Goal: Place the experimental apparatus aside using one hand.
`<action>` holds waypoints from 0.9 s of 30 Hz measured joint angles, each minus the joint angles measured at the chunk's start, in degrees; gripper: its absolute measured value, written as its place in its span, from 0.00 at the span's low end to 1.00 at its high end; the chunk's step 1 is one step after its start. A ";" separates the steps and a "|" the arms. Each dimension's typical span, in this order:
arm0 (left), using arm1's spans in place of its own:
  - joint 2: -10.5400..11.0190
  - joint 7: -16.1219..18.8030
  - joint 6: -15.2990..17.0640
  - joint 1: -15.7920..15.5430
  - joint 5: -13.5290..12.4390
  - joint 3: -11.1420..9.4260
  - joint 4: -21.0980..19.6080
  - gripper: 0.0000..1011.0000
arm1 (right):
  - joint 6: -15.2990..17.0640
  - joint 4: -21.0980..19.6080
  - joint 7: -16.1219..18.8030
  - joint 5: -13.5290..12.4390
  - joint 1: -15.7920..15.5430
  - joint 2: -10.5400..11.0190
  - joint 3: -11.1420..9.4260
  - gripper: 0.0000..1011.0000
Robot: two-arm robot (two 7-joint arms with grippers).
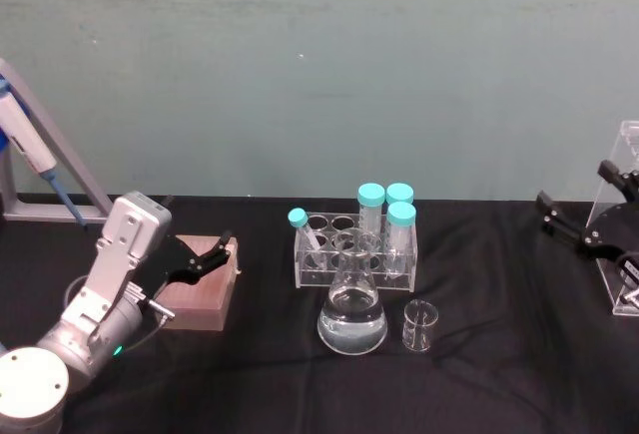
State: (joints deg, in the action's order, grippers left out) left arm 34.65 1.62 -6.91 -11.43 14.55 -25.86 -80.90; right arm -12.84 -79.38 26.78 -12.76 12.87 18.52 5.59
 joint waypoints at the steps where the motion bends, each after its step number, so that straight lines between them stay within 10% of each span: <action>1: 0.00 0.00 0.00 0.00 0.00 0.00 0.00 0.99 | 0.14 0.47 0.41 -0.19 0.36 0.20 0.26 0.99; 27: 0.00 0.00 0.00 0.00 0.00 0.00 0.00 0.99 | -0.78 16.32 11.33 -3.34 11.20 3.03 9.22 0.99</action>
State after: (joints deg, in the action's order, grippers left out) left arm 34.65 1.62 -6.91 -11.43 14.54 -25.86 -80.90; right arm -13.62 -63.06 38.11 -16.09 24.07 21.55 14.82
